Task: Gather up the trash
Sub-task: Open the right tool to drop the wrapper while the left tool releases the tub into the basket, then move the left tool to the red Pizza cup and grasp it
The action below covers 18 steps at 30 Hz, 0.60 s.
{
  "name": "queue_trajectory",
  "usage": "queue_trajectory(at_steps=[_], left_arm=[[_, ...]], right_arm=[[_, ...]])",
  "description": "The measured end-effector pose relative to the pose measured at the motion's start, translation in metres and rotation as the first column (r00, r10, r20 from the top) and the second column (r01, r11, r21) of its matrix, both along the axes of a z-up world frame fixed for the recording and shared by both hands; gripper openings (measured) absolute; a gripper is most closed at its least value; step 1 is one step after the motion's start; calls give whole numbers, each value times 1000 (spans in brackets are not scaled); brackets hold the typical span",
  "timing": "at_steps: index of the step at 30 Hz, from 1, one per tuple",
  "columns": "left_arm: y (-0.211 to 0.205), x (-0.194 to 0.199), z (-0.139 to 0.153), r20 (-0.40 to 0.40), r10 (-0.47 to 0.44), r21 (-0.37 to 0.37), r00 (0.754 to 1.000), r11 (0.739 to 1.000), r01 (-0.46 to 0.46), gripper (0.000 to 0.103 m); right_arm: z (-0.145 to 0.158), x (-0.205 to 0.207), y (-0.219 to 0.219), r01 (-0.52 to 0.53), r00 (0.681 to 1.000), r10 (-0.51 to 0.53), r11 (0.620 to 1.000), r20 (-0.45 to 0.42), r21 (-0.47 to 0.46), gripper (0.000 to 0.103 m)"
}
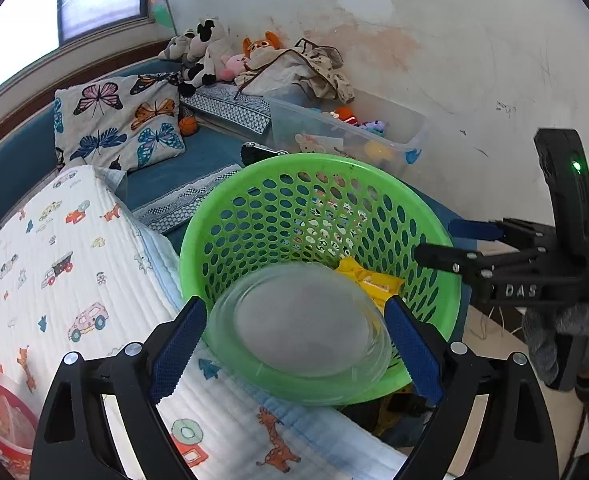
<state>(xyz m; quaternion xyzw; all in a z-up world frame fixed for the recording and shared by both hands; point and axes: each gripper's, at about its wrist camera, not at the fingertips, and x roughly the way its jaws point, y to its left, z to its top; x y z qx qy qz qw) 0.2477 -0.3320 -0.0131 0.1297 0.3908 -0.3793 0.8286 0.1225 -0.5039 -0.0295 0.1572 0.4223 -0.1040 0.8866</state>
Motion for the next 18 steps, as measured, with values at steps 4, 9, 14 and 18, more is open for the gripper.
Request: queue_trajectory(at_steps=[4, 9, 14, 18], left_arm=[[4, 0, -2, -19, 1, -11, 1000, 1000, -2, 91], [19, -5, 2, -8, 16, -22, 1000, 1000, -16, 91], [54, -22, 12, 61, 34, -7, 998, 999, -34, 91], [88, -31, 18, 108, 60, 17, 992, 998, -62, 91]], right_arm=[[3, -2, 2, -3, 1000, 3, 1000, 0, -6, 83], [7, -5, 5, -3, 1000, 3, 1000, 3, -8, 83], [14, -7, 16, -25, 1000, 25, 999, 10, -20, 84], [19, -5, 29, -50, 999, 50, 998, 13, -24, 84]])
